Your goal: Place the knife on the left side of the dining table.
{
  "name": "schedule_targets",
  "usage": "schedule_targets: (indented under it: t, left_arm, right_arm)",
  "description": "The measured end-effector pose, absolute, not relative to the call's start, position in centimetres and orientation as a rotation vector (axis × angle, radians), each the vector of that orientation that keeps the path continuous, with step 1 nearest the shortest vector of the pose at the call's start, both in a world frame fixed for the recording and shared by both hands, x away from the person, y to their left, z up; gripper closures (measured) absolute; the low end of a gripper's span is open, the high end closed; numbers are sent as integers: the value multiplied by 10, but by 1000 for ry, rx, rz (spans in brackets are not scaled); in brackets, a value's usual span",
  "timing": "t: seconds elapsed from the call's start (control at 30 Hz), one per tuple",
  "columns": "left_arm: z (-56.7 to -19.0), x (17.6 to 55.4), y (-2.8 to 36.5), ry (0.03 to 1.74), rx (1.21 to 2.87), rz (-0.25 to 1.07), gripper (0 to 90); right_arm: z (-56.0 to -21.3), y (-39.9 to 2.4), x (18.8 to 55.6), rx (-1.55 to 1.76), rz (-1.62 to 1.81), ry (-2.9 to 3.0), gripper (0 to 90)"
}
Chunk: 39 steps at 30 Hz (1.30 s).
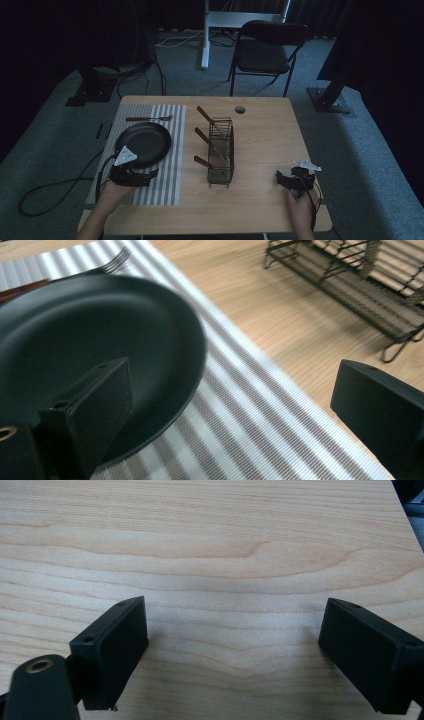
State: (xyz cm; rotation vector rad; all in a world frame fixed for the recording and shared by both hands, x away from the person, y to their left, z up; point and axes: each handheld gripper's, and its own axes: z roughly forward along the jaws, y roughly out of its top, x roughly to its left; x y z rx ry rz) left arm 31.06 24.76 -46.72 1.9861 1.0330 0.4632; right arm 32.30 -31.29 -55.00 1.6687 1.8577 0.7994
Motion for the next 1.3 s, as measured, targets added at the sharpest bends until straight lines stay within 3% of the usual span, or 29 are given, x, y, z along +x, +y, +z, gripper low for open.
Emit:
schedule_targets:
  t: [1.3]
  left_arm:
    - [-411,378,155,694,1960,332,55]
  right_arm:
    - [-550,-313,323,1665,800,1858,113]
